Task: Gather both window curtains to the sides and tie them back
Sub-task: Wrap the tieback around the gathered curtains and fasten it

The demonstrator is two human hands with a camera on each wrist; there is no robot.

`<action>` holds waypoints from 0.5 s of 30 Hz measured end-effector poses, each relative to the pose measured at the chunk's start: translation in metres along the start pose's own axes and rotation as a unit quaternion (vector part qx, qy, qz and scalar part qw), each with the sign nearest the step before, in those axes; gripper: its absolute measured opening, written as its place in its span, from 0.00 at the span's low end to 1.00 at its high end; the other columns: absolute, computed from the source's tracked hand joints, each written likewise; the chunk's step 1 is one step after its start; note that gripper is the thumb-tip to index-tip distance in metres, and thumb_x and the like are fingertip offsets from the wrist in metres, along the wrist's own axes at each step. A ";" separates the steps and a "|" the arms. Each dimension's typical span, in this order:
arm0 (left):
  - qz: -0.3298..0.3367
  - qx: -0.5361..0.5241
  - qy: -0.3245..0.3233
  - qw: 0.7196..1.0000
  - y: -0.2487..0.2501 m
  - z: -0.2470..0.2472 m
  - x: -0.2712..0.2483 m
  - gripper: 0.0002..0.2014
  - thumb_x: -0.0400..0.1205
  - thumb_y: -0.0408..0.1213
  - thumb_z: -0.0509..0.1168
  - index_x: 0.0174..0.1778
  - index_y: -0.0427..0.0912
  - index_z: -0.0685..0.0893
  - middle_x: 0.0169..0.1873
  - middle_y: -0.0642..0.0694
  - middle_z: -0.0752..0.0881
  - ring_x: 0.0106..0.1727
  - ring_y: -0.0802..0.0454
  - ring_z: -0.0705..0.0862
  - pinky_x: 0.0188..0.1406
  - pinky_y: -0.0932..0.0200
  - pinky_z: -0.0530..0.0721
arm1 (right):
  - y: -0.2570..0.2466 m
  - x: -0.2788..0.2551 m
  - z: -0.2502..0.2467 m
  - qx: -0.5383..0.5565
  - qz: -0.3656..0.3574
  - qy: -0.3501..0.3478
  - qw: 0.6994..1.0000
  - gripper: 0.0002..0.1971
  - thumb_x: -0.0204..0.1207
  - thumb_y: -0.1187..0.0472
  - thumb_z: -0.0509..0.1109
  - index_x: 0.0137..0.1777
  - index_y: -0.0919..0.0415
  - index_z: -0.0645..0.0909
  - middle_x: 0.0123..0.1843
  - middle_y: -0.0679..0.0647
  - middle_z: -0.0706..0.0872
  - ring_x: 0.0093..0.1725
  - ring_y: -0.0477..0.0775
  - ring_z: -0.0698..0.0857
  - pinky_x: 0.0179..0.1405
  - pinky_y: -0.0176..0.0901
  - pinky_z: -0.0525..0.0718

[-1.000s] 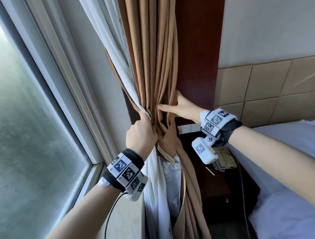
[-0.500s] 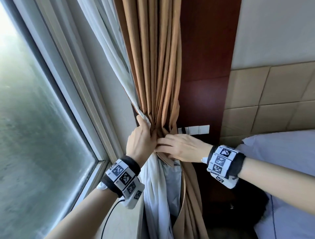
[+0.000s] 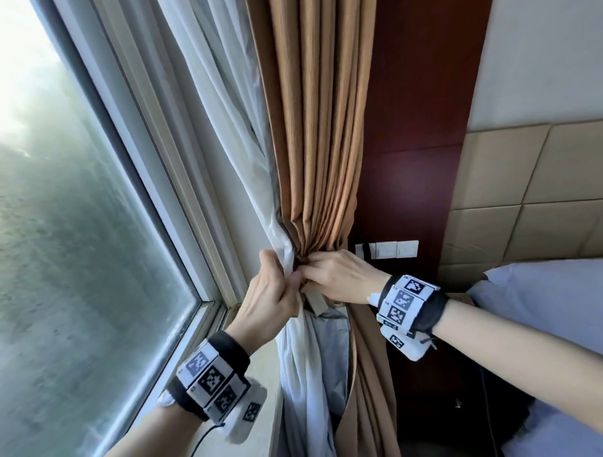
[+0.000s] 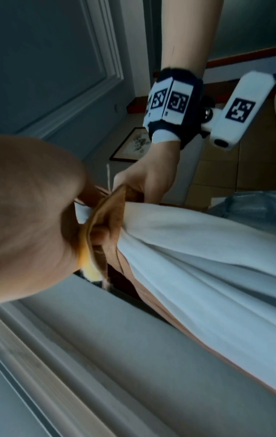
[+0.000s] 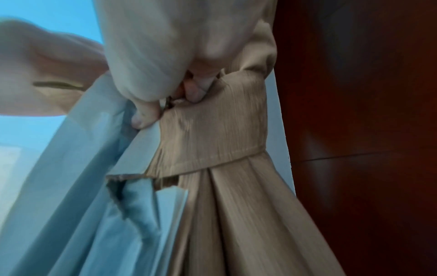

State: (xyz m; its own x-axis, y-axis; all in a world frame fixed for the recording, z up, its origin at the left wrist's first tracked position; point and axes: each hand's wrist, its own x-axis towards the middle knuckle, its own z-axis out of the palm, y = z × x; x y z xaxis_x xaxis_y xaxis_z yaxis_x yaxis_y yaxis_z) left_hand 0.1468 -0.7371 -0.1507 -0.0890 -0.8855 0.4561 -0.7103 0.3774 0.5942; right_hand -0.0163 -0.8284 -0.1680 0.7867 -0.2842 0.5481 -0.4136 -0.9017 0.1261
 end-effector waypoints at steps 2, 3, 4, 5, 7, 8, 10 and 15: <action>0.010 -0.038 0.003 0.999 0.005 -0.005 -0.008 0.09 0.86 0.31 0.56 0.47 0.45 0.60 0.32 0.46 0.76 0.30 0.55 0.80 0.32 0.58 0.81 | 0.002 0.007 -0.002 0.013 0.035 -0.011 0.999 0.14 0.64 0.65 0.80 0.50 0.56 0.84 0.37 0.53 0.85 0.34 0.58 0.87 0.21 0.42 0.79; 0.022 -0.050 0.001 0.999 0.005 -0.007 -0.011 0.09 0.85 0.26 0.55 0.47 0.44 0.62 0.33 0.43 0.77 0.31 0.56 0.80 0.34 0.58 0.83 | 0.002 0.008 -0.003 0.017 0.043 -0.019 0.999 0.12 0.66 0.63 0.79 0.50 0.57 0.84 0.37 0.54 0.85 0.33 0.59 0.87 0.21 0.43 0.80; 0.033 -0.043 0.003 0.999 0.006 -0.011 -0.012 0.11 0.83 0.21 0.54 0.47 0.43 0.67 0.35 0.43 0.78 0.32 0.56 0.82 0.36 0.61 0.83 | 0.002 0.010 -0.005 0.017 0.045 -0.029 0.998 0.11 0.68 0.63 0.78 0.50 0.57 0.85 0.37 0.55 0.85 0.33 0.61 0.87 0.22 0.44 0.81; 0.048 -0.019 0.002 0.999 0.005 -0.015 -0.011 0.13 0.80 0.18 0.55 0.45 0.42 0.74 0.36 0.45 0.78 0.34 0.57 0.82 0.37 0.65 0.82 | 0.002 0.010 -0.005 0.016 0.048 -0.040 0.998 0.10 0.70 0.62 0.77 0.50 0.57 0.85 0.38 0.56 0.85 0.34 0.62 0.88 0.24 0.46 0.82; 0.071 0.014 -0.025 0.997 0.005 -0.024 -0.005 0.17 0.76 0.16 0.58 0.38 0.41 0.86 0.37 0.47 0.79 0.35 0.58 0.84 0.34 0.65 0.81 | 0.002 0.012 -0.009 0.018 0.062 -0.065 0.996 0.09 0.73 0.60 0.75 0.52 0.57 0.85 0.41 0.57 0.86 0.38 0.64 0.88 0.29 0.48 0.83; 0.071 0.006 -0.047 0.996 0.008 -0.028 -0.002 0.17 0.76 0.16 0.60 0.38 0.40 0.88 0.38 0.48 0.81 0.34 0.59 0.86 0.33 0.65 0.82 | 0.002 0.013 -0.011 0.020 0.067 -0.070 0.995 0.09 0.74 0.59 0.74 0.53 0.57 0.85 0.42 0.58 0.87 0.40 0.65 0.88 0.30 0.48 0.82; 0.083 0.011 -0.101 0.991 0.012 -0.039 0.005 0.16 0.76 0.18 0.62 0.44 0.41 0.90 0.40 0.50 0.85 0.37 0.62 0.88 0.38 0.66 0.84 | 0.001 0.015 -0.015 0.028 0.072 -0.083 0.994 0.08 0.76 0.58 0.72 0.53 0.59 0.85 0.44 0.59 0.87 0.42 0.66 0.88 0.33 0.48 0.81; 0.094 0.112 -0.278 0.949 0.012 -0.068 0.019 0.35 0.65 0.19 0.60 0.67 0.51 0.83 0.55 0.62 0.83 0.57 0.66 0.82 0.58 0.73 0.76 | -0.005 0.018 -0.021 0.049 0.091 -0.116 0.988 0.09 0.76 0.63 0.69 0.53 0.63 0.85 0.47 0.63 0.86 0.48 0.69 0.86 0.39 0.50 0.78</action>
State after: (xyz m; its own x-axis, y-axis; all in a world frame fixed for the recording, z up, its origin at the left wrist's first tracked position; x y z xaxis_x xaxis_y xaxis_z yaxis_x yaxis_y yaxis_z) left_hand 0.1842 -0.7314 -0.0896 -0.5396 -0.8378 0.0828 -0.7703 0.5310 0.3532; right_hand -0.0098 -0.8225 -0.1417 0.7921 -0.5012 0.3483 -0.5204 -0.8528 -0.0436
